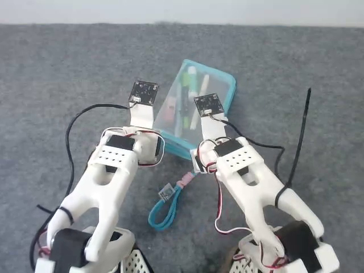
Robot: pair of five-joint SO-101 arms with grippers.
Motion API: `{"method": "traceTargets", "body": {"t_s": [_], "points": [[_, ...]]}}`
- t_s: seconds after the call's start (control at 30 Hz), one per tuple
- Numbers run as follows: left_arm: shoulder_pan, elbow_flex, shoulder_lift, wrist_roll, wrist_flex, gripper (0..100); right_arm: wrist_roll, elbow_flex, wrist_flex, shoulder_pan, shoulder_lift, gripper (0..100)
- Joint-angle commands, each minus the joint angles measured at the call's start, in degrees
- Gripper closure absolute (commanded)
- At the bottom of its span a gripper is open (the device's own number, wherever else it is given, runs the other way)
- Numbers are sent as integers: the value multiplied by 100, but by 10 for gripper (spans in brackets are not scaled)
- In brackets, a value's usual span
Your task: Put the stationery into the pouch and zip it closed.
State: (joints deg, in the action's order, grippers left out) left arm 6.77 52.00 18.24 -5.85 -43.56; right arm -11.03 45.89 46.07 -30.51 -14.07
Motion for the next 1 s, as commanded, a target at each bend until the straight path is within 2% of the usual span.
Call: {"method": "traceTargets", "body": {"t_s": [0.0,0.17,0.3,0.37,0.5,0.67,0.8,0.97], "points": [[79,-295,141,44,0,989,211,-360,136,-171,-136,992],[97,-303,132,62,0,989,905,-360,453,-497,-927,992],[404,-286,141,79,-44,989,1020,-554,602,-743,-1481,993],[343,-321,149,79,-123,989,1055,-747,857,-752,-1604,993],[308,-330,132,62,-132,989,1635,-1169,1367,-1033,-1912,992],[229,-330,132,35,-123,989,1688,-1222,1640,-1587,-2519,992],[193,-303,132,35,-123,989,1785,-818,1859,-1279,-2703,966],[202,-303,132,44,-123,989,2822,-18,1560,-224,-2765,786]]}}
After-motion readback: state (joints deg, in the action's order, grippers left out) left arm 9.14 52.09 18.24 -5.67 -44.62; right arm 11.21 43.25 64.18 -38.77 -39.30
